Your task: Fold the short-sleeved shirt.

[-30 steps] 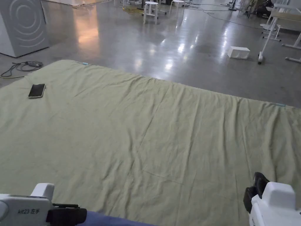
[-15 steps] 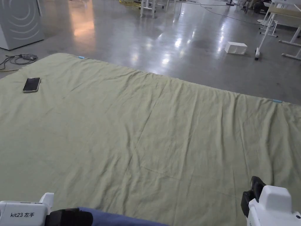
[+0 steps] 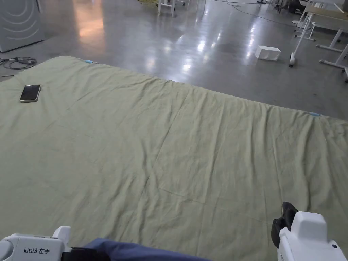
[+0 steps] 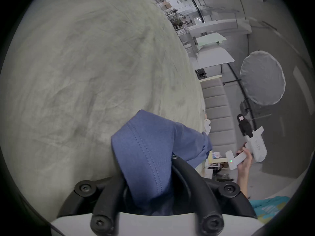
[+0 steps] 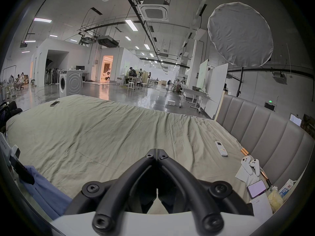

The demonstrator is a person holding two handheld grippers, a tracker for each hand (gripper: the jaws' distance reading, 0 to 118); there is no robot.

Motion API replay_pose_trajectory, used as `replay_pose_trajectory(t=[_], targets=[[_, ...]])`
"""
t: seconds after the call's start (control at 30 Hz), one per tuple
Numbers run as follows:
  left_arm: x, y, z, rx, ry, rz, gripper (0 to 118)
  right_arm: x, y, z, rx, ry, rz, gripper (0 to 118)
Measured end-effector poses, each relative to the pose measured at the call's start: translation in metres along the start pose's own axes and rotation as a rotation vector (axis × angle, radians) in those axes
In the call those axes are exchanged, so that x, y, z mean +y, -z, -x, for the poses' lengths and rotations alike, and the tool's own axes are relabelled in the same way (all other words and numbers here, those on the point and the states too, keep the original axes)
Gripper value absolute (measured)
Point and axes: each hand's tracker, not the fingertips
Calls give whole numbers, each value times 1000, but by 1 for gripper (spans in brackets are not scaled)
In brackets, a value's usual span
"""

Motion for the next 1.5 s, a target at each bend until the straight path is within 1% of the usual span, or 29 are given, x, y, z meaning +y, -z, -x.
replay_pose_trajectory(t=[0.07,0.13,0.27,0.33,0.43,0.5,0.6,0.7,0.87,1.03,1.2,1.27,1.4,1.47,1.5], targets=[[7,0,-2,43,76,0,13,0,-1,0,3,-4,0,0],[12,-6,-5,66,70,6,12,-1,-1,0,4,-4,1,0],[17,-25,-27,62,119,-21,12,-2,-2,-1,6,-5,-2,0],[22,-40,-38,96,153,-37,12,-2,-2,-2,7,-6,-4,0],[28,-66,-45,149,146,-49,12,-2,-3,-5,6,-4,-9,0],[33,-83,-47,245,174,-68,12,-1,-4,-7,6,-1,-11,0],[33,-96,-60,373,176,-70,12,-2,-4,-8,7,-2,-15,0],[30,-94,-79,442,202,-45,12,-3,-4,-10,10,7,-16,0],[21,-77,-121,437,227,-19,12,-7,-4,-12,13,19,-14,0],[10,-52,-160,342,223,6,12,-11,-5,-16,12,36,-8,0],[4,-7,-177,314,232,59,12,-17,-6,-19,12,50,3,0],[-4,20,-183,311,209,73,12,-21,-6,-21,7,54,6,0],[-13,70,-192,360,215,104,12,-24,-8,-26,-1,66,18,0],[-18,98,-193,414,247,139,12,-27,-8,-29,-5,71,27,0],[-20,109,-192,422,242,156,12,-27,-8,-30,-9,72,27,0]])
